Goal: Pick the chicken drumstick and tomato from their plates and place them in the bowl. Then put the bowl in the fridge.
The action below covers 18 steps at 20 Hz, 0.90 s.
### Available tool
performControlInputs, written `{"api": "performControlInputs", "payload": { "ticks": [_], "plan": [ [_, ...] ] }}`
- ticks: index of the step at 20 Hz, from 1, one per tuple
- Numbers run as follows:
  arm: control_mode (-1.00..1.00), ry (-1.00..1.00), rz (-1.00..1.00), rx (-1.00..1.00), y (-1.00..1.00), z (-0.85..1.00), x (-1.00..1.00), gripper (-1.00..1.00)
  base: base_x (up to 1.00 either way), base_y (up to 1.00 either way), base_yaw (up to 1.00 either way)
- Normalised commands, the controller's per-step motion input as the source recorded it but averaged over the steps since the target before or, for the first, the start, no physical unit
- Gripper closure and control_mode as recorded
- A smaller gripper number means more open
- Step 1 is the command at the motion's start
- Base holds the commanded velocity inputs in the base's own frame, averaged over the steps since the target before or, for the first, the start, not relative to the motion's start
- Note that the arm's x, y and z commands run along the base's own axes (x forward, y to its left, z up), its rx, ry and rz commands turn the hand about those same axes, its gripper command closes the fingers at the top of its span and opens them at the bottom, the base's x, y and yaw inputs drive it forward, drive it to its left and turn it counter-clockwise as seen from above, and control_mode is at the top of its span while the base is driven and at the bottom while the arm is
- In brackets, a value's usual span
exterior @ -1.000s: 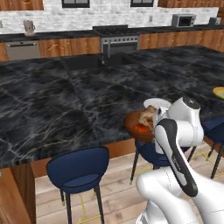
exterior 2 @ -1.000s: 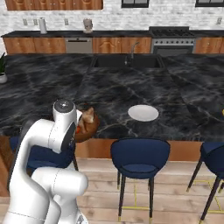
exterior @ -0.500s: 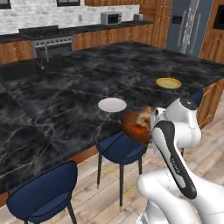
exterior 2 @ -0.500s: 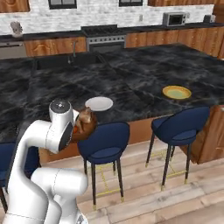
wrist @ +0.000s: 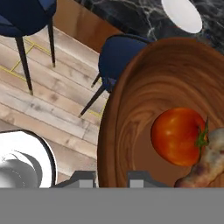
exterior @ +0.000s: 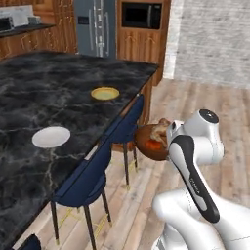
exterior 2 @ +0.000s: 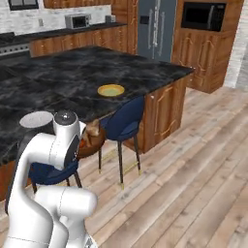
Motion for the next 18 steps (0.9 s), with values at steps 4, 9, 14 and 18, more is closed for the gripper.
{"api": "performControlInputs", "payload": {
  "ticks": [4, 9, 14, 18],
  "plan": [
    [1.00, 0.00, 0.00, 0.00, 0.00, 0.00, 0.00, 1.00, 0.03, 0.00, -0.84],
    [1.00, 0.00, 0.00, 0.00, 0.00, 0.00, 0.00, 1.00, 0.21, 0.06, -0.71],
    [1.00, 0.00, 0.00, 0.00, 0.00, 0.00, 0.00, 1.00, 0.67, 0.22, -0.29],
    [1.00, 0.00, 0.00, 0.00, 0.00, 0.00, 0.00, 1.00, 0.80, 0.29, -0.21]
  ]
}}
